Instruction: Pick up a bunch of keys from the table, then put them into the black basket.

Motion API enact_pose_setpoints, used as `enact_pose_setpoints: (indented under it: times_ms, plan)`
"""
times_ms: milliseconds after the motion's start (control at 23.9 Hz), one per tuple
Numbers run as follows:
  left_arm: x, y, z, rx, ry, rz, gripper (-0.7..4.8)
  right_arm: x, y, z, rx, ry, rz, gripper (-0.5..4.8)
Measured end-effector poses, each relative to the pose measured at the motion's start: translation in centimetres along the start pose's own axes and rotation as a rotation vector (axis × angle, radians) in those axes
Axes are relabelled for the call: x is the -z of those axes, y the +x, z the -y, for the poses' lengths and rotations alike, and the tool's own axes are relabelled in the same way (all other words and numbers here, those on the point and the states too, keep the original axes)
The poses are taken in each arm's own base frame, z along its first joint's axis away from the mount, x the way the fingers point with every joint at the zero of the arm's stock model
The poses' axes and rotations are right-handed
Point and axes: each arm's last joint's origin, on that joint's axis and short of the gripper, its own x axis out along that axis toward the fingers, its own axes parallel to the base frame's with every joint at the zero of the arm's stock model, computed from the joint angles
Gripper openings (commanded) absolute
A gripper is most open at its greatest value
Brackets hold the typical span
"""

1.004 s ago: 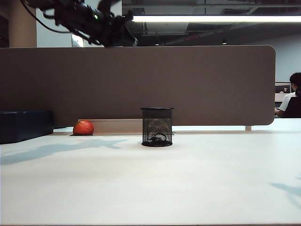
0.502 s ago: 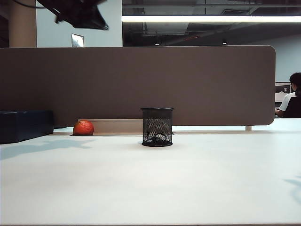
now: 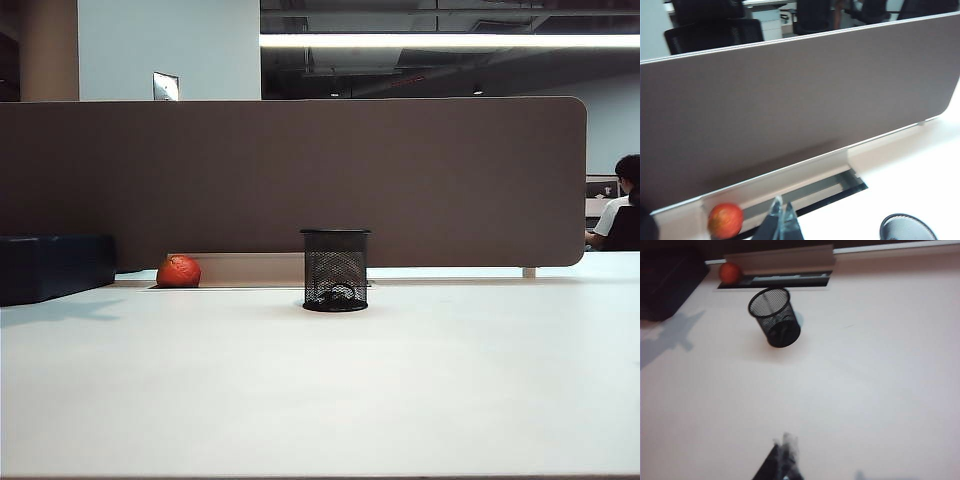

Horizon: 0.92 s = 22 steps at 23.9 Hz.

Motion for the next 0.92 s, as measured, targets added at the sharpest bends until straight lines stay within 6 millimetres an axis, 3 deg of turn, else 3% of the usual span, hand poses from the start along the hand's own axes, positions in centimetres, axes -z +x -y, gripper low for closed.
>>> enact_pose_setpoints:
  times_ms: [209,502,711,920]
  plan:
    - [0.0,-1.7,-2.1,-0.073,-0.088,-0.031,-0.06,-0.3,-0.8,-0.2,0.060,-0.027,0.071,-0.08]
    - [-1.2,-5.0,-3.4,-0.152,-0.089,0.000,-0.06,-0.6,-1.2,-0.2,0.126,-0.041,0.127,-0.08]
    - [-2.8,-8.4,-2.5,-0.180,-0.064,0.067,-0.06,-1.0,-1.4,-0.2,0.149,-0.058,0.185,-0.08]
    - [-1.2,-11.3,-0.8,-0.179,-0.063,0.069,-0.06,-1.2,-1.3,-0.1,0.179,-0.062,0.211,-0.08]
